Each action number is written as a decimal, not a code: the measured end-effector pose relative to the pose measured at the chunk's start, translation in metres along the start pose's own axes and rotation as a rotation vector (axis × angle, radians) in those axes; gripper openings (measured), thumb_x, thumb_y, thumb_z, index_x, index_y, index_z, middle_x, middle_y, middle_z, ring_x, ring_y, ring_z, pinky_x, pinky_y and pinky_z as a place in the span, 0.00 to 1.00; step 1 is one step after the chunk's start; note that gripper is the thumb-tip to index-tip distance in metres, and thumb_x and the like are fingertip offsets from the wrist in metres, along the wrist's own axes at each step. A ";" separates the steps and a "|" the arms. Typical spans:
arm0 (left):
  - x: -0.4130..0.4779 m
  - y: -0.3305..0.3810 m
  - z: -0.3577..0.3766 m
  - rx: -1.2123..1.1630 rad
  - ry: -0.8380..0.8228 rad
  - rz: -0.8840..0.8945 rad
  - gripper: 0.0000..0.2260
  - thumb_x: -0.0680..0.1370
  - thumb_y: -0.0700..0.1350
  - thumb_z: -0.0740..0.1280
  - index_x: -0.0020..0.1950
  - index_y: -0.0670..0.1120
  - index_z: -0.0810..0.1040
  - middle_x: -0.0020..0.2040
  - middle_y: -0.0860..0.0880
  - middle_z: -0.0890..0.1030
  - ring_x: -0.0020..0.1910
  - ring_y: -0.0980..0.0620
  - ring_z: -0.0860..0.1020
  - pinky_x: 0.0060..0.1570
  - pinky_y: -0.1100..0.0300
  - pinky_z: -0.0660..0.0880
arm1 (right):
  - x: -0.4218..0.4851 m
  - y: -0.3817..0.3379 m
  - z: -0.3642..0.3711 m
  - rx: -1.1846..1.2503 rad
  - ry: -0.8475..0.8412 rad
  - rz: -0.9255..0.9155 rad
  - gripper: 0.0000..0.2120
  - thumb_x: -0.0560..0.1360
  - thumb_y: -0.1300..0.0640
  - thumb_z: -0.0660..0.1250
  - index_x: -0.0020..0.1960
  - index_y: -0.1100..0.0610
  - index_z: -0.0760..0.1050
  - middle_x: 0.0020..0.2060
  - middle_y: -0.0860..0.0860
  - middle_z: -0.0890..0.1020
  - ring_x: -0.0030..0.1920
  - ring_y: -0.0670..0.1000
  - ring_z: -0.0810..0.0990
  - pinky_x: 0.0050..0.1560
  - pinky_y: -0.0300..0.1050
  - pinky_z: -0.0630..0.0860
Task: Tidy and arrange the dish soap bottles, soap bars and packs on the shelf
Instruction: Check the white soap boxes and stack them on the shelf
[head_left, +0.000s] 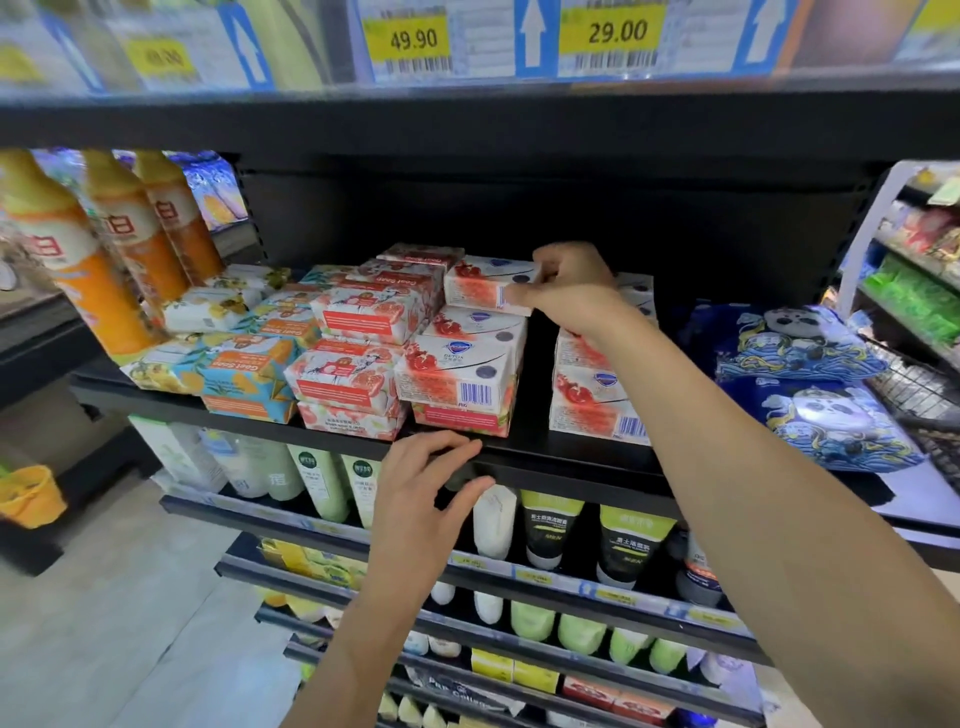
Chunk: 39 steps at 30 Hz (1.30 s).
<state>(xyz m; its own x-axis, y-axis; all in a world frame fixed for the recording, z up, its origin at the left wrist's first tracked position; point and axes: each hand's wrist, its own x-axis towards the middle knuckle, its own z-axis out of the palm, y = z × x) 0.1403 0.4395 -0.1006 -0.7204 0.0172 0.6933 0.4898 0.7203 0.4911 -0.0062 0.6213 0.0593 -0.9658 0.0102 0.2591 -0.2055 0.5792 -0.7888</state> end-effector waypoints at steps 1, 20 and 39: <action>0.000 0.000 0.000 -0.001 -0.002 -0.001 0.17 0.76 0.54 0.72 0.60 0.47 0.85 0.57 0.53 0.79 0.61 0.55 0.73 0.67 0.66 0.65 | 0.003 0.002 0.003 0.006 -0.009 0.004 0.33 0.73 0.52 0.79 0.74 0.58 0.72 0.53 0.48 0.79 0.61 0.51 0.80 0.65 0.45 0.74; -0.002 0.005 0.000 -0.016 0.016 -0.017 0.16 0.74 0.48 0.74 0.61 0.45 0.85 0.57 0.57 0.76 0.60 0.57 0.71 0.67 0.71 0.63 | -0.088 0.054 -0.048 -0.429 0.155 0.014 0.31 0.75 0.51 0.77 0.72 0.62 0.72 0.66 0.61 0.77 0.65 0.63 0.76 0.63 0.55 0.74; 0.001 0.027 -0.014 -0.095 -0.083 -0.198 0.14 0.76 0.48 0.75 0.62 0.50 0.84 0.59 0.61 0.77 0.63 0.59 0.72 0.65 0.74 0.62 | -0.148 0.057 -0.048 -0.062 0.312 -0.044 0.38 0.65 0.53 0.84 0.72 0.54 0.75 0.62 0.48 0.75 0.52 0.40 0.79 0.61 0.40 0.77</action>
<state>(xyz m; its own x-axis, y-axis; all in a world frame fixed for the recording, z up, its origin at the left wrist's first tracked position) 0.1602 0.4494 -0.0794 -0.8430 -0.0587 0.5347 0.3760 0.6465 0.6638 0.1330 0.6923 0.0026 -0.8591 0.2283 0.4581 -0.2266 0.6330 -0.7403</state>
